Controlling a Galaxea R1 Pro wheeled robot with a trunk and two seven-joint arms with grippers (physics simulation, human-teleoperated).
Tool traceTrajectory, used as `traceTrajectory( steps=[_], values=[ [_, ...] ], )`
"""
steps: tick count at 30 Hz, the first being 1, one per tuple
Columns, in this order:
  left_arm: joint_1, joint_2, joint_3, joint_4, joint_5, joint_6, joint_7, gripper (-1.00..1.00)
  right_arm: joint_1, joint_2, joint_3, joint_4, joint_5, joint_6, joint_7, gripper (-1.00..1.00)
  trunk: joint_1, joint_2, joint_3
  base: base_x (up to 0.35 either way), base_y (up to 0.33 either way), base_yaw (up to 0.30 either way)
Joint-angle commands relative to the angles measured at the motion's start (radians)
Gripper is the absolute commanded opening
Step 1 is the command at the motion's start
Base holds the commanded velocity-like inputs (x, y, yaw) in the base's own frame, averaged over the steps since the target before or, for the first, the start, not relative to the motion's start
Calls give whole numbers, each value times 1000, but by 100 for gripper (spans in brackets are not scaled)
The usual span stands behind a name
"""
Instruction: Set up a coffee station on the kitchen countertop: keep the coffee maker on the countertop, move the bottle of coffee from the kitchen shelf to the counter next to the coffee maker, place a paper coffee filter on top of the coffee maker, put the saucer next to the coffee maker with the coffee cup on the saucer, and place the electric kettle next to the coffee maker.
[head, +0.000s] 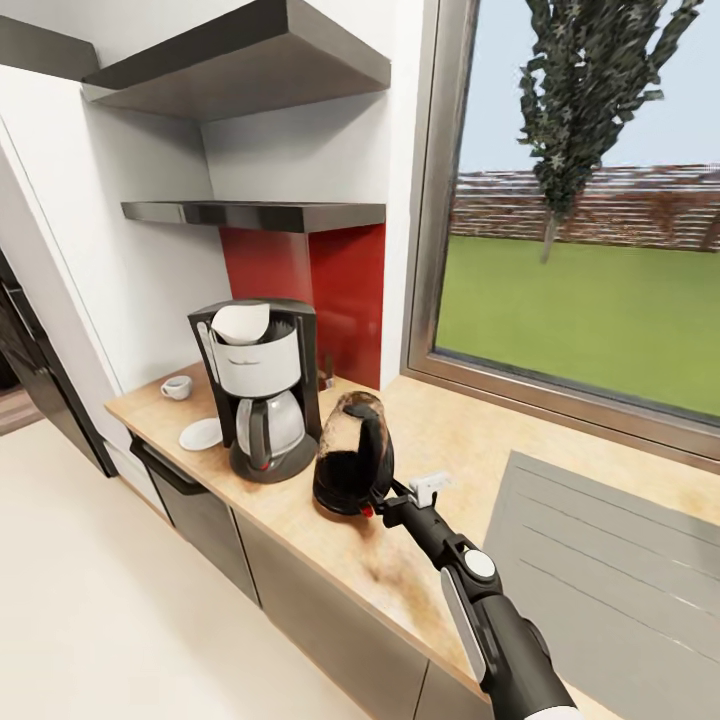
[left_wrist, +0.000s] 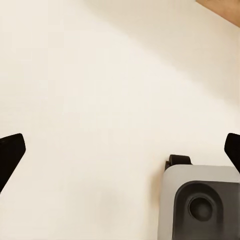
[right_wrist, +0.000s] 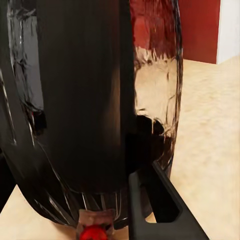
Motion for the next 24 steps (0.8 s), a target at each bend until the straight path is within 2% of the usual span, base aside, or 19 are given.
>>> traceTrajectory(
  steps=[1,8,24],
  values=[
    [-1,1,-9,0,8,-3,4,100,0,0,-2,15,9,2,3,-100,1,-1,-2,7,4,0],
    [0,1,-9,0,10,-3,4,100,0,0,-2,18,9,-1,3,-100,1,-1,-2,49,89,0],
    [1,2,-8,0,10,-4,4,100,-1,0,-2,19,9,-1,3,-100,1,-1,-2,2,4,0]
  ],
)
